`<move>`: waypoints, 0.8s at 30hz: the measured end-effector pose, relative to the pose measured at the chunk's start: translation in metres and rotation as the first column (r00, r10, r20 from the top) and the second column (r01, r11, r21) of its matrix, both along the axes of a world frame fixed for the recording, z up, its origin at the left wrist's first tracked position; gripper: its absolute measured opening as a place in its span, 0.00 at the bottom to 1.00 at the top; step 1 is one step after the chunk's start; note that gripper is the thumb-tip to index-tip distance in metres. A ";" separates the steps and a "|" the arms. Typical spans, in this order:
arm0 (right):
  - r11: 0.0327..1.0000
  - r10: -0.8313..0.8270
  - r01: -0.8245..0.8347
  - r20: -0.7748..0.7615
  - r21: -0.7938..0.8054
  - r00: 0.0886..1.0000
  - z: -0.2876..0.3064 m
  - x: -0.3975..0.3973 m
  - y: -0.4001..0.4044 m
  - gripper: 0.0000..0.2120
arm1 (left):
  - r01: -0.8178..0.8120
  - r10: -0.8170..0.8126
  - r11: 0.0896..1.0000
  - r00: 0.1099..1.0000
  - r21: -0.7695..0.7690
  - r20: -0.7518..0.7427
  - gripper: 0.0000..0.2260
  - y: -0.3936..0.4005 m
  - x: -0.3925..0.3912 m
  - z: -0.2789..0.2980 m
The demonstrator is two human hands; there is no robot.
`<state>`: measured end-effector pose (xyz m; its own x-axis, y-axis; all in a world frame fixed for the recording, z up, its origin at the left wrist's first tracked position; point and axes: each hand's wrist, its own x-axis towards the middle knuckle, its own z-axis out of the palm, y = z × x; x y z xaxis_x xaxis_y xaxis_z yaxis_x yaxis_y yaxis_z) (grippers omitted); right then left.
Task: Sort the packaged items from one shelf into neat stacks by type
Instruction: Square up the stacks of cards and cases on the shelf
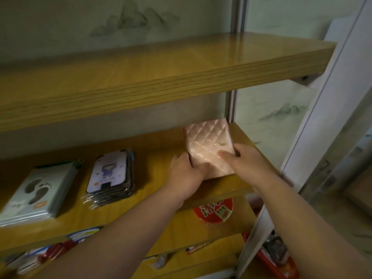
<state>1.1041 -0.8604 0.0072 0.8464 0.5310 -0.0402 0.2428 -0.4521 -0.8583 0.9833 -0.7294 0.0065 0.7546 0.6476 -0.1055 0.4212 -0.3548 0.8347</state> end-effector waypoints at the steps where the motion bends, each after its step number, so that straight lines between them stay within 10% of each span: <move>1: 0.999 0.006 -0.006 0.009 -0.044 1.000 -0.001 0.003 0.001 0.12 | -0.002 0.005 0.999 0.999 0.039 -0.053 0.24 0.000 0.002 0.002; 24: 0.934 0.030 0.003 0.087 -0.358 0.996 0.015 -0.003 0.014 0.21 | 0.033 -0.037 0.999 0.991 -0.038 -0.125 0.28 -0.004 0.012 0.003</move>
